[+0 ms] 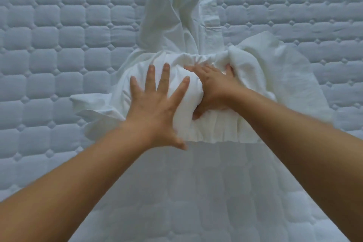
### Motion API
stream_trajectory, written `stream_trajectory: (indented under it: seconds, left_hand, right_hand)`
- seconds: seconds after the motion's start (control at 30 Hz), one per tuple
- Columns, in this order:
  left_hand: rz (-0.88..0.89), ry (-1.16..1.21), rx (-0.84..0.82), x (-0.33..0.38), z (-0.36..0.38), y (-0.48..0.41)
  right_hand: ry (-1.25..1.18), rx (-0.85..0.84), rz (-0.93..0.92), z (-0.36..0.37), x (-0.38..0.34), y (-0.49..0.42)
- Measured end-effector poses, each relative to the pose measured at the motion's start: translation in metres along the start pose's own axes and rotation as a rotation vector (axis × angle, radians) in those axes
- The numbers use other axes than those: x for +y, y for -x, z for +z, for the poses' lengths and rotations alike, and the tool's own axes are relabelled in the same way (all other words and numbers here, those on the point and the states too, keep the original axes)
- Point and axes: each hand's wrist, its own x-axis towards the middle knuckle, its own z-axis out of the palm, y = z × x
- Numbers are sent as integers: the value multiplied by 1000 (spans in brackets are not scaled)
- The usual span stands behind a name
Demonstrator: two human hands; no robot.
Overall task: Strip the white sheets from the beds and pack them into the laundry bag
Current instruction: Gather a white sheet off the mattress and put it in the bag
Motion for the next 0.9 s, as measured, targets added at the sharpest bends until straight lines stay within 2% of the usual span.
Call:
stream_trajectory:
  seconds: [0.03,0.2,0.37,0.63,0.7,0.77,0.9]
  left_hand:
    - [-26,-17,-33,-1,1,-3]
    - [-17,144,57,-28,-23,-35]
    - [-22,132,178,-29,-29,-14]
    - [82,104,388,-10,3,42]
    - [91,112,357,-7,7,64]
    - [116,115,259,-5,5,92]
    - [190,201,-37,-3,15,171]
  right_hand:
    - [-15,-17,-9,-2,1,-3]
    - [-268,-164,-27,-32,-2,-13]
    - [-260,-89,37,-40,-9,5]
    - [-420,105,78,-5,-27,78]
    - [-451,84,92,6,-34,94]
    - [-476,13,78,14,-46,113]
    - [-435,-265,41,48,-82,166]
